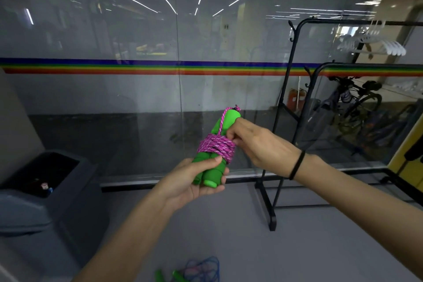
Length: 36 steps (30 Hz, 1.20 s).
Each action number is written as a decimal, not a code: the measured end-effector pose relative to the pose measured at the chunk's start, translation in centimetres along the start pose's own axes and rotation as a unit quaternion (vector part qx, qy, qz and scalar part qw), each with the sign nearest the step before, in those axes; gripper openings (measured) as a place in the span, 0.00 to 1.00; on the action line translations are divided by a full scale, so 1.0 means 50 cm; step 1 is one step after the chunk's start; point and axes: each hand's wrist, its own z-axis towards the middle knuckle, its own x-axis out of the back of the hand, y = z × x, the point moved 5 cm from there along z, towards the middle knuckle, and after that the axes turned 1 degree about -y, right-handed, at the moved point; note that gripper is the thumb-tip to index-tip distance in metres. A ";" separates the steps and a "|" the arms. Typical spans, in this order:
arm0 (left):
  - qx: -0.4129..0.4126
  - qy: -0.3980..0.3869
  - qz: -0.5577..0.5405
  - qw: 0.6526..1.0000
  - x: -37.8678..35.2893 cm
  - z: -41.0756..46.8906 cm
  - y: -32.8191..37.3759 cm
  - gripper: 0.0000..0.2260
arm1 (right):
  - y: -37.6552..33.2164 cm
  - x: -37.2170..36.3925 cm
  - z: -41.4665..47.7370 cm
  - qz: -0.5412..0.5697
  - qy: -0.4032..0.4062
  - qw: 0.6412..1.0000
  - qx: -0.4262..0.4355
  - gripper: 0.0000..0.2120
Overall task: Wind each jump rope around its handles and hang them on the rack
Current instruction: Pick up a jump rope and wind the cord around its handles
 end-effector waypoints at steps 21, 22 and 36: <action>0.064 -0.057 0.033 0.996 0.054 0.021 -0.058 0.27 | 0.005 -0.053 0.021 0.352 0.062 0.913 -0.195 0.05; 0.045 -0.025 0.092 0.994 0.059 0.028 -0.056 0.30 | 0.006 -0.057 0.021 0.317 0.080 0.923 -0.204 0.05; -0.209 0.270 -0.008 0.940 0.001 0.050 -0.054 0.28 | 0.032 -0.096 0.022 0.249 0.222 0.883 -0.330 0.09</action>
